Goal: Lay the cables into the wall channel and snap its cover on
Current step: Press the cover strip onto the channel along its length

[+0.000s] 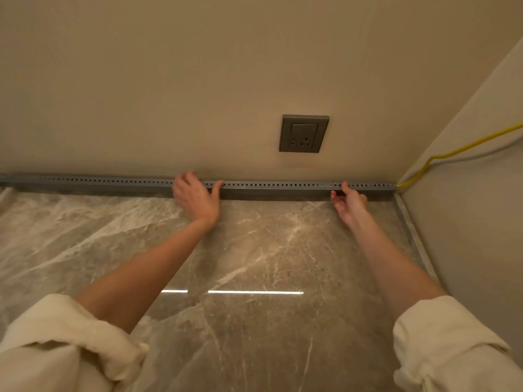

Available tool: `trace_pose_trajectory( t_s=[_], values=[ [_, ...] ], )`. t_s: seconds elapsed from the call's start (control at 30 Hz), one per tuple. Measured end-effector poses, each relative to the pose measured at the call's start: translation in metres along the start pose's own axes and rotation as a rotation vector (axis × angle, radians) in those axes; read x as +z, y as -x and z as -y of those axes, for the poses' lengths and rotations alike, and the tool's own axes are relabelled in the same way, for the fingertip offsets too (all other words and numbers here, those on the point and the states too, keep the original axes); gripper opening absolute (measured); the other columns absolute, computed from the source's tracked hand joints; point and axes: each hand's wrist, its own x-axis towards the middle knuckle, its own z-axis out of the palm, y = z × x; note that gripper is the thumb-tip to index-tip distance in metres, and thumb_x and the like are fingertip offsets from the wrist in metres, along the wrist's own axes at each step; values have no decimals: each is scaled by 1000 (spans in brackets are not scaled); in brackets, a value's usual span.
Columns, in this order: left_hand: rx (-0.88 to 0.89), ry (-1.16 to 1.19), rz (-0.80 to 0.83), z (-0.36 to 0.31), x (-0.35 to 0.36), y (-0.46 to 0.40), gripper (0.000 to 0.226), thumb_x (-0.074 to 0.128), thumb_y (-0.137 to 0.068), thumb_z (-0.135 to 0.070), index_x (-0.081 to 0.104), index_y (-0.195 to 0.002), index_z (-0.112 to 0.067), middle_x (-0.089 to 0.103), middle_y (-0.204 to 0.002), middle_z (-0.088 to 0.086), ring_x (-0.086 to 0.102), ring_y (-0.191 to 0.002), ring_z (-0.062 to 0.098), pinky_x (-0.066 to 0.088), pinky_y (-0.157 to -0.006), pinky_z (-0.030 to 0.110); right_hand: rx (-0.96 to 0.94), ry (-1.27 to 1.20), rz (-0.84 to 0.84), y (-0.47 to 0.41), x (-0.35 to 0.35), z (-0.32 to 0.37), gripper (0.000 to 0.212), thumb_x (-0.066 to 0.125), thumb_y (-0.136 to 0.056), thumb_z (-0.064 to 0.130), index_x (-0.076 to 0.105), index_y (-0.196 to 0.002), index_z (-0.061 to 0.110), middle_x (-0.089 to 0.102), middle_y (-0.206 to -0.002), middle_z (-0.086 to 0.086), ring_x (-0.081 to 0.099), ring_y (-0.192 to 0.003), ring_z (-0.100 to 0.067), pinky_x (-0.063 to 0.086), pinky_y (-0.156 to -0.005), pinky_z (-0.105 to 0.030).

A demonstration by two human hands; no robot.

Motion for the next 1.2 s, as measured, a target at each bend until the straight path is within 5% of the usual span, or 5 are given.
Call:
trace_pose_trajectory(
  t_s=[0.17, 0.33, 0.6, 0.83, 1.2],
  values=[
    [-603, 264, 24, 16, -20, -20, 83, 65, -80, -47, 27, -131, 6, 44, -135, 21, 46, -120, 34, 38, -100, 41, 21, 17, 9, -10, -6, 1, 13, 57, -92, 7, 45, -98, 4, 53, -90, -14, 58, -76, -20, 55, -53, -23],
    [-668, 670, 125, 34, -12, -37, 39, 52, -92, -37, 45, -109, -2, 70, -91, 12, 62, -61, 13, 54, -86, 38, 32, 37, 46, -16, -6, 7, 11, 57, -91, 6, 49, -98, 5, 54, -95, -14, 59, -81, -21, 56, -54, -23],
    [-612, 682, 133, 34, -12, -48, 27, 52, -93, -29, 45, -74, -12, 67, -82, 13, 62, -58, 13, 55, -83, 35, 35, 53, 72, -17, -7, 11, 8, 56, -91, 8, 51, -96, 4, 55, -96, -14, 60, -82, -21, 55, -49, -20],
    [-557, 711, 332, 41, -15, -64, 27, 50, -95, -27, 46, -96, -1, 65, -85, 23, 64, -49, 14, 58, -78, 40, -22, 260, 17, -20, 3, 2, 48, 51, -96, 27, 35, -133, -1, 65, -70, -14, 64, -60, -19, 58, -52, -26],
    [-656, 845, 513, 37, -40, -63, 34, 52, -95, -23, 43, -118, 1, 61, -103, 25, 61, -69, 22, 52, -79, 37, -10, 434, 54, 10, 29, -26, 53, 43, -97, 39, 35, -136, 3, 64, -110, -23, 64, -71, -24, 53, -63, -31]
  ],
)
